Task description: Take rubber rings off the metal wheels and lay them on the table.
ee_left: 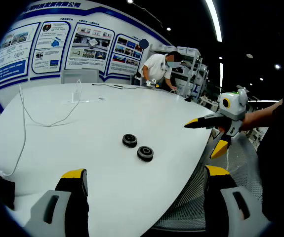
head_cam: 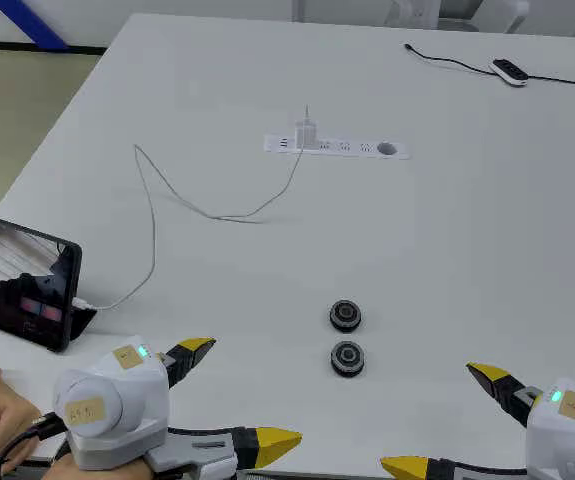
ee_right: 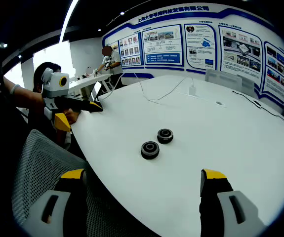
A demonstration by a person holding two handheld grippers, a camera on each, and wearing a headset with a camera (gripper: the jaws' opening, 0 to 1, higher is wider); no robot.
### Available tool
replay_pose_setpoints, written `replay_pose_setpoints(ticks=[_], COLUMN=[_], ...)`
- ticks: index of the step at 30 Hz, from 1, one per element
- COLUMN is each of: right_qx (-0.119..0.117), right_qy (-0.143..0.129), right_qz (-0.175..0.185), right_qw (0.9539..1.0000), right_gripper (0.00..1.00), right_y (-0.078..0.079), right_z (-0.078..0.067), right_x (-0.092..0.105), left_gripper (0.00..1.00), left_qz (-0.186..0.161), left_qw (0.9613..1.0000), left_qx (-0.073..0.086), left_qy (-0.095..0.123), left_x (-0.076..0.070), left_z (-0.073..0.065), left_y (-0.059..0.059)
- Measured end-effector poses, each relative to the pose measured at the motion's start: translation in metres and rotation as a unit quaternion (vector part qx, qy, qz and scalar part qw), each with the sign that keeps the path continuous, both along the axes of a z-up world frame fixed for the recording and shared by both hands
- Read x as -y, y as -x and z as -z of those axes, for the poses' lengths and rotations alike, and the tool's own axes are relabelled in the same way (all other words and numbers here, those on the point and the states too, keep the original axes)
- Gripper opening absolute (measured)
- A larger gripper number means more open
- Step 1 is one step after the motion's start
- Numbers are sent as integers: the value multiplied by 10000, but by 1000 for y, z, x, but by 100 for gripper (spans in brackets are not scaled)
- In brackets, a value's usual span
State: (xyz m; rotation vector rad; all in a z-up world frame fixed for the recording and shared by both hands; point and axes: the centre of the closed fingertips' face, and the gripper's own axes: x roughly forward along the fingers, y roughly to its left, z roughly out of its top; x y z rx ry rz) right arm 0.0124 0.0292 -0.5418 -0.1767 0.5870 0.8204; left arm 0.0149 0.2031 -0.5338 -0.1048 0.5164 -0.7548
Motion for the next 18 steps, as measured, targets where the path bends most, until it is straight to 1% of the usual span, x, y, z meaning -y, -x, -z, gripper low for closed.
replay_pose_setpoints(ticks=[4,7,9,12,18], right_qx=[-25,-36,-30,-28,-35], right_qy=[-3,11,13,18,20], right_qz=[9,-5,-7,-7,-40], right_qw=[10000,10000,10000,10000,10000], right_gripper=[96,96,96,96,95], right_y=[1,1,0,-1,-4], right_z=[1,2,2,2,2], right_x=[-1,-1,-1,0,-1], left_gripper=[100,100,97,98,97], left_qz=[25,42,61,49,63], left_qw=[10000,10000,10000,10000,10000], left_qx=[-10,-25,-29,-8,-41], left_qy=[2,-3,-10,-9,-21], left_x=[2,1,1,1,4], left_z=[-1,1,2,1,1], left_y=[0,0,0,-1,-1])
